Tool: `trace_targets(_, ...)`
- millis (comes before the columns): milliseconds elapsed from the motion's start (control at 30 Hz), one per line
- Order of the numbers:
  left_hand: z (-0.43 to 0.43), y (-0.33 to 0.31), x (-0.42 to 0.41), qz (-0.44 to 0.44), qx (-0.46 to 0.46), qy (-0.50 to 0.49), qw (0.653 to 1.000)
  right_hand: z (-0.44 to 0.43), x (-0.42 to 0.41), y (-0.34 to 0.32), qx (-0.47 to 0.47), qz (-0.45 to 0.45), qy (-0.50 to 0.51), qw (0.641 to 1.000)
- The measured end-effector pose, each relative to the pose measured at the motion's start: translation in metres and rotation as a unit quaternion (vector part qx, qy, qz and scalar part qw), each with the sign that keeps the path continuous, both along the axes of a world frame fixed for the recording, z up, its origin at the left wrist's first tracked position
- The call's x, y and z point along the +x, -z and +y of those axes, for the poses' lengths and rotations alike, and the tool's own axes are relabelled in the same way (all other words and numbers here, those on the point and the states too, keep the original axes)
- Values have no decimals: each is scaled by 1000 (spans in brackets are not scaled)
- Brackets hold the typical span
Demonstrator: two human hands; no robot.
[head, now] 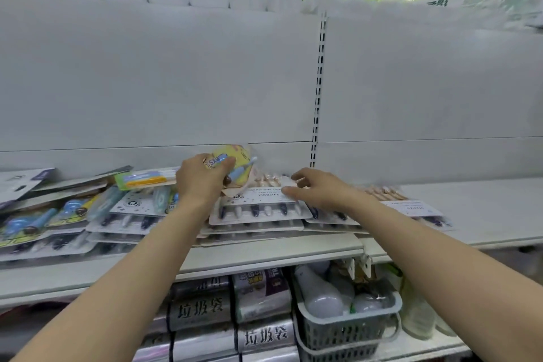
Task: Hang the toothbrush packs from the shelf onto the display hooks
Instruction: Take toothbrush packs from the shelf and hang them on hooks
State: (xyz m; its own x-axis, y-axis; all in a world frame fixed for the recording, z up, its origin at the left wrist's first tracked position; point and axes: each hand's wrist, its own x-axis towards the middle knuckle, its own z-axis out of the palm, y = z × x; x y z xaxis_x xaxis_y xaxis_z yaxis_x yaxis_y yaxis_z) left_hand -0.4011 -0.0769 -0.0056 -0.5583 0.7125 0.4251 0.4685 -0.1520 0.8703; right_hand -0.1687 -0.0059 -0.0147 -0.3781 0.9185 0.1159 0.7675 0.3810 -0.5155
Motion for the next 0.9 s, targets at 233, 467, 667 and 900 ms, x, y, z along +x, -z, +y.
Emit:
trace_targets(233,-3,15,-9,-155,18,66,985,5,-15,-6,-47,-58,14,997)
trace_targets(467,4,28,-5,-199,36,79,976,7,-19,-6,-52,-77,20,995)
trace_targets(667,5,33,-2,-162,50,74,983,7,-26,-6,-74,-34,16,997)
trace_targets(900,9,39,-9,-163,42,73,983,4,-34,-8,-98,215,58,970)
